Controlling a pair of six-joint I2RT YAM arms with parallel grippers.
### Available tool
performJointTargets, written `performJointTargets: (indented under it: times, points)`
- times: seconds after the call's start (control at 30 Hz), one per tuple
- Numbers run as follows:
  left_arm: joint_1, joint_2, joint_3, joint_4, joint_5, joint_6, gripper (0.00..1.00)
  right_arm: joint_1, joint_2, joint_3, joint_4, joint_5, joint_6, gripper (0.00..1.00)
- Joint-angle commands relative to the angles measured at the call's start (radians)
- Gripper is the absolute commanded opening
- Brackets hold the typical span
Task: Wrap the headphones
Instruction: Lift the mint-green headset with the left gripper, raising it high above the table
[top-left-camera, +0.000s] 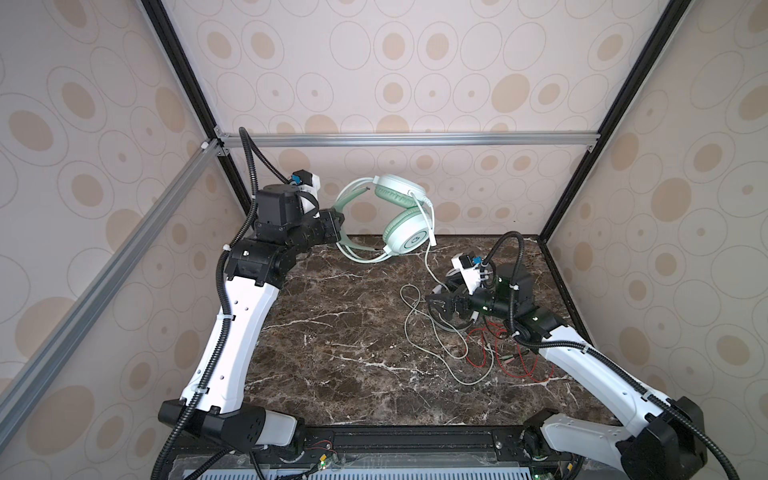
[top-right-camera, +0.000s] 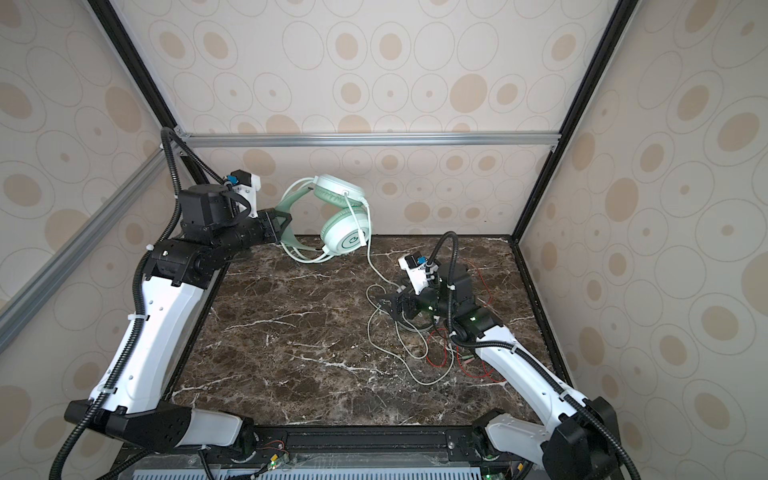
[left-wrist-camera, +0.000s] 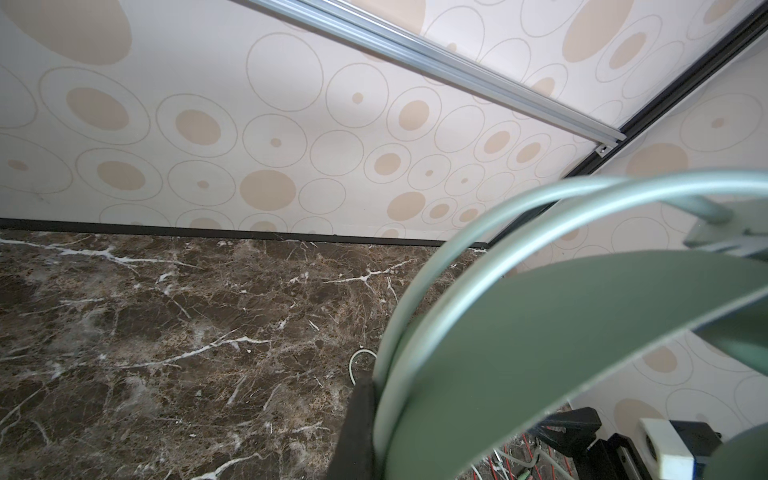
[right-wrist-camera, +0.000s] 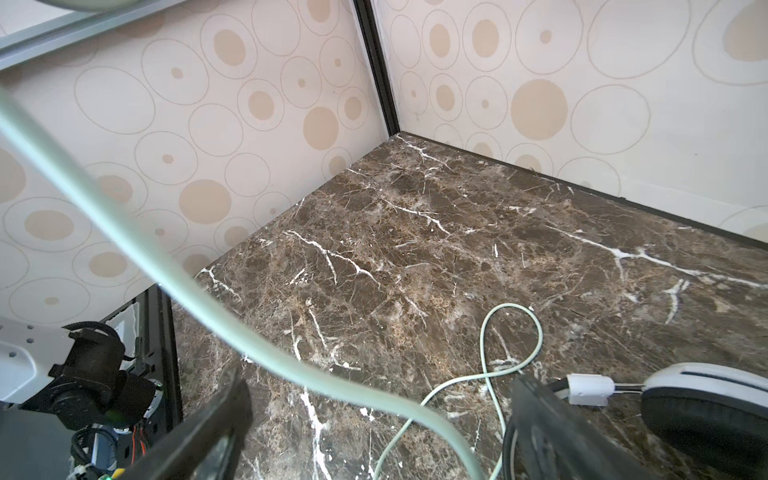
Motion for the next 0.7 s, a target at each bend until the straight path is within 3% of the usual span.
performJointTargets:
  times: [0.0, 0.33, 0.67]
  points:
    - [-0.003, 0.023, 0.111, 0.006, 0.055, -0.027, 0.00, -0.006, -0.009, 0.019, -0.026, 0.030, -0.054, 1.00]
    - [-0.002, 0.080, 0.257, -0.051, 0.079, -0.024, 0.00, -0.022, 0.045, -0.061, 0.144, 0.033, 0.055, 0.96]
    - [-0.003, 0.076, 0.255, -0.057, 0.078, -0.034, 0.00, -0.031, 0.139, -0.099, 0.268, 0.035, 0.110, 0.88]
